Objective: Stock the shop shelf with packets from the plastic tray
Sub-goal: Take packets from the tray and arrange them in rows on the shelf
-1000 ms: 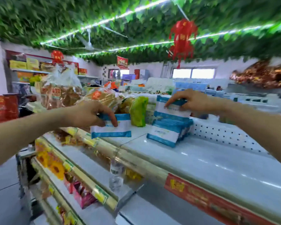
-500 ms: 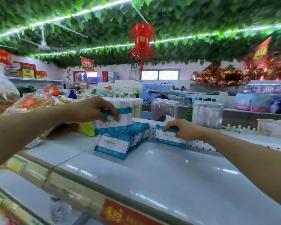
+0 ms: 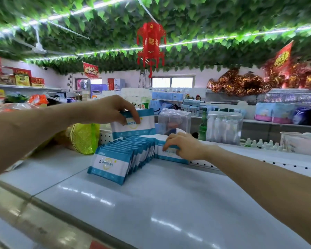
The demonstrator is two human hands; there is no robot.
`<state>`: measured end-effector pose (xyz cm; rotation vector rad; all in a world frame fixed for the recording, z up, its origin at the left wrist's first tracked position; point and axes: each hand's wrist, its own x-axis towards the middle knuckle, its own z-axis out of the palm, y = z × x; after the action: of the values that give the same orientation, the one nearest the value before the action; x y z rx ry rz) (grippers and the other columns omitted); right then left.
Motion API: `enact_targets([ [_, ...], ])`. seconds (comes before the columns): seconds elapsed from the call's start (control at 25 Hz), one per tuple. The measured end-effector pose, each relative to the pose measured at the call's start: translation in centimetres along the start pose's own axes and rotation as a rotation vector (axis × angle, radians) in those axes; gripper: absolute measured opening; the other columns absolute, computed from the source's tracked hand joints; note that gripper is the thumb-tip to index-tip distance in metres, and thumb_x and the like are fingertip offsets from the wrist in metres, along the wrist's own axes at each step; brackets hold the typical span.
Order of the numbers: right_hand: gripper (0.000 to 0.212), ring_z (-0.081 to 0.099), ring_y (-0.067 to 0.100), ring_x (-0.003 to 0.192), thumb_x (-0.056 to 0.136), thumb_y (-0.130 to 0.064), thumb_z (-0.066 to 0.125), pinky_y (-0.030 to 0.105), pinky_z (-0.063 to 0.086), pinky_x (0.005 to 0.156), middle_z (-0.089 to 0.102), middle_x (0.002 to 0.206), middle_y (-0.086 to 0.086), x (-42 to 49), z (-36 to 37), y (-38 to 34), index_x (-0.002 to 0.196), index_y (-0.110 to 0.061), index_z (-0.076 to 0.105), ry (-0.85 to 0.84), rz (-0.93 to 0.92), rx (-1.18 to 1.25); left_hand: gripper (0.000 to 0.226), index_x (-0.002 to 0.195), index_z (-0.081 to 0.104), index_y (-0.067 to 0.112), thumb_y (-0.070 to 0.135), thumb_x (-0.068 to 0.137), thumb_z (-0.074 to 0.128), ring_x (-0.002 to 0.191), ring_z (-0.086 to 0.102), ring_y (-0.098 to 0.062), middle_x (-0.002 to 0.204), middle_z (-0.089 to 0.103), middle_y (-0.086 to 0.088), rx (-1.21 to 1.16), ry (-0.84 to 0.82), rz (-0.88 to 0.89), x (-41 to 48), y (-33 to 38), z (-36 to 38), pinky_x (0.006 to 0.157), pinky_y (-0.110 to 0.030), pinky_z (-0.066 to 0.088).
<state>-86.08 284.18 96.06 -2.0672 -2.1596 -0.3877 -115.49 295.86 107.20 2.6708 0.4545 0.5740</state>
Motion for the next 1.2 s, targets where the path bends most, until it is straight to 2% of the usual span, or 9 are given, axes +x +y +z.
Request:
enact_targets([
  [0.24, 0.053, 0.054, 0.018, 0.118, 0.084, 0.012, 0.057, 0.034, 0.05, 0.104, 0.051, 0.137, -0.004, 0.3, -2.4, 0.5, 0.115, -0.028, 0.073, -0.078, 0.084, 0.338, 0.04, 0.103, 0.08, 0.031, -0.005, 0.09, 0.068, 0.109, 0.068, -0.015, 0.12, 0.073, 0.01, 0.004, -0.023, 0.058, 2.7, 0.7, 0.8, 0.097, -0.039, 0.057],
  [0.36, 0.054, 0.05, 0.021, 0.121, 0.084, 0.006, 0.061, 0.039, 0.05, 0.103, 0.05, 0.137, -0.004, 0.5, -1.3, 0.7, 0.118, -0.035, 0.07, -0.079, 0.093, 0.276, 0.04, 0.102, 0.08, 0.031, -0.006, 0.09, 0.068, 0.107, 0.069, -0.013, 0.117, 0.073, 0.012, -0.027, -0.041, 0.065, 3.5, 0.5, 1.5, 0.091, -0.031, 0.057],
  [0.48, 0.058, 0.037, 0.019, 0.127, 0.084, -0.005, 0.062, 0.046, 0.036, 0.106, 0.045, 0.142, -0.009, 0.4, -0.2, 0.9, 0.124, -0.047, 0.064, -0.03, 0.027, -0.011, 0.04, 0.102, 0.08, 0.029, -0.007, 0.089, 0.069, 0.103, 0.069, -0.012, 0.114, 0.073, 0.01, -0.028, -0.066, 0.093, 4.3, 0.0, 2.6, 0.09, -0.028, 0.055],
  [0.56, 0.055, 0.032, 0.018, 0.132, 0.088, -0.014, 0.066, 0.048, 0.032, 0.108, 0.039, 0.148, -0.01, 0.1, -0.4, 1.4, 0.132, -0.045, 0.059, 0.022, 0.034, -0.09, 0.039, 0.102, 0.081, 0.029, -0.006, 0.088, 0.071, 0.101, 0.069, -0.01, 0.113, 0.072, 0.013, -0.017, -0.093, 0.115, 4.8, -0.2, 3.7, 0.088, -0.026, 0.057],
  [0.72, 0.052, 0.038, 0.017, 0.133, 0.089, -0.016, 0.07, 0.054, 0.033, 0.111, 0.045, 0.145, -0.011, -1.3, -2.2, 3.5, 0.134, -0.04, 0.059, 0.112, 0.121, 0.006, 0.035, 0.105, 0.08, 0.025, -0.004, 0.087, 0.073, 0.099, 0.067, -0.006, 0.111, 0.069, 0.018, 0.057, -0.168, 0.177, 6.8, -0.1, 7.0, 0.084, -0.017, 0.054],
  [0.84, 0.05, 0.049, 0.015, 0.119, 0.087, -0.006, 0.068, 0.052, 0.044, 0.103, 0.056, 0.129, -0.01, -3.3, -4.1, 5.0, 0.122, -0.042, 0.065, 0.247, 0.166, 0.052, 0.034, 0.106, 0.08, 0.022, -0.005, 0.086, 0.074, 0.09, 0.061, 0.01, 0.104, 0.065, 0.026, 0.093, -0.222, 0.208, 8.5, 0.5, 9.8, 0.079, -0.004, 0.044],
  [0.92, 0.048, 0.053, 0.015, 0.112, 0.087, -0.004, 0.067, 0.05, 0.047, 0.099, 0.058, 0.121, -0.01, -4.7, -5.2, 5.7, 0.119, -0.04, 0.068, 0.276, 0.184, 0.064, 0.034, 0.106, 0.08, 0.023, -0.004, 0.086, 0.073, 0.094, 0.06, 0.008, 0.105, 0.066, 0.023, 0.143, -0.245, 0.225, 9.6, 0.3, 11.5, 0.087, -0.011, 0.047],
  [1.04, 0.048, 0.053, 0.017, 0.112, 0.086, -0.002, 0.065, 0.051, 0.047, 0.098, 0.058, 0.119, -0.011, -6.8, -6.2, 6.5, 0.119, -0.037, 0.069, 0.279, 0.163, 0.058, 0.036, 0.104, 0.077, 0.029, -0.002, 0.086, 0.072, 0.111, 0.055, -0.012, 0.119, 0.059, 0.009, 0.258, -0.255, 0.229, 10.7, -1.1, 13.4, 0.105, -0.039, 0.046],
  [1.2, 0.048, 0.051, 0.014, 0.117, 0.086, -0.005, 0.066, 0.054, 0.042, 0.103, 0.058, 0.121, -0.014, -8.1, -7.1, 6.4, 0.118, -0.041, 0.069, 0.269, 0.141, 0.035, 0.04, 0.099, 0.074, 0.04, 0.003, 0.086, 0.073, 0.119, 0.043, -0.014, 0.124, 0.049, 0.009, 0.324, -0.204, 0.223, 11.3, -1.9, 14.2, 0.108, -0.041, 0.039],
])
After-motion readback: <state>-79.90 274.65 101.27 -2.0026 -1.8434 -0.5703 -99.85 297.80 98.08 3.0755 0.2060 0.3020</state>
